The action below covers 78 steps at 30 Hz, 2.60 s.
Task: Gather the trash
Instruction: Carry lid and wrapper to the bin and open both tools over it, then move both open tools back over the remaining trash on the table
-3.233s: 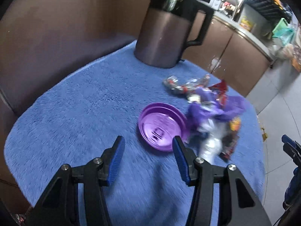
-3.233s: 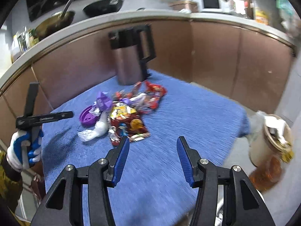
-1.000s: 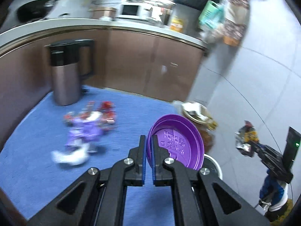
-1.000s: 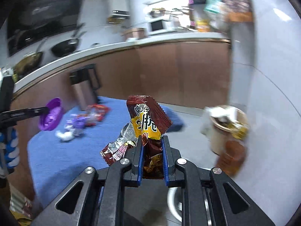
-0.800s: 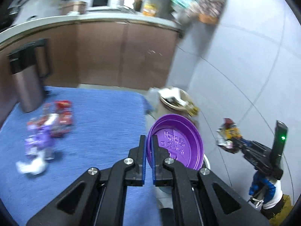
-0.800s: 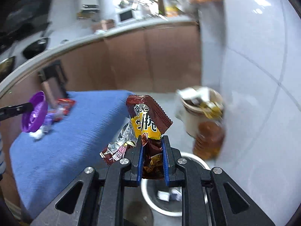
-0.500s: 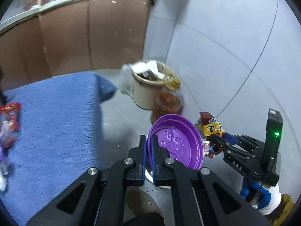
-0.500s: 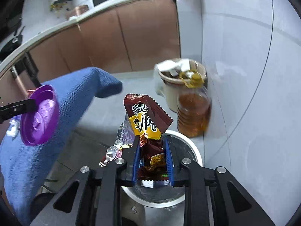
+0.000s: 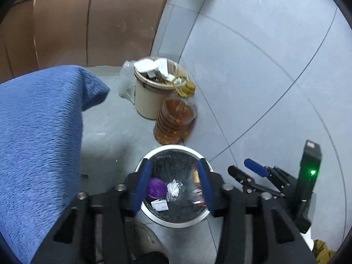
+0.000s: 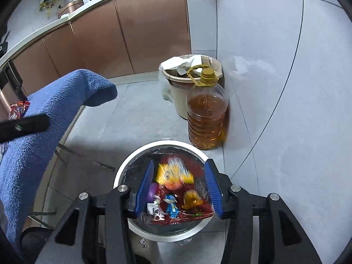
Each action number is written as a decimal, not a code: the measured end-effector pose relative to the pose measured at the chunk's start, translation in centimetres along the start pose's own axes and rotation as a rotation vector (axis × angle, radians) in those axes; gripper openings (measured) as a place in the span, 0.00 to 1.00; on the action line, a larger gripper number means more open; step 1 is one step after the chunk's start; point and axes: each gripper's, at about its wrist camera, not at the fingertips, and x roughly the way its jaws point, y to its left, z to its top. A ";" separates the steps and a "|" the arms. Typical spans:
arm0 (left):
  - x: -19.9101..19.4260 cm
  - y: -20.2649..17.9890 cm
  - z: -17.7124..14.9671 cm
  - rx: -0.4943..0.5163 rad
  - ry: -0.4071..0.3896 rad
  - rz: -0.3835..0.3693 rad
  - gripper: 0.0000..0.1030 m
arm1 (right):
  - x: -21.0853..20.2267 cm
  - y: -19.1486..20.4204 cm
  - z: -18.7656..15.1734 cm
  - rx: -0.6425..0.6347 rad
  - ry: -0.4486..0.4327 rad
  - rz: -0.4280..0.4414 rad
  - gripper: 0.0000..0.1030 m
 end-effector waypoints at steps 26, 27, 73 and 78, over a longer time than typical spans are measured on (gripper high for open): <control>-25.2 8.6 -9.6 -0.107 -0.472 0.512 0.67 | -15.1 13.9 3.9 -0.224 -0.282 0.252 0.53; -26.1 9.0 -10.1 -0.112 -0.488 0.538 0.67 | -15.5 14.5 4.1 -0.233 -0.290 0.261 0.54; -25.9 27.1 -14.7 -0.323 -0.312 0.733 0.67 | -6.5 36.1 5.9 -0.580 -0.134 0.561 0.59; -24.6 29.6 -14.7 -0.344 -0.259 0.665 0.67 | -3.9 40.3 5.2 -0.614 -0.062 0.663 0.59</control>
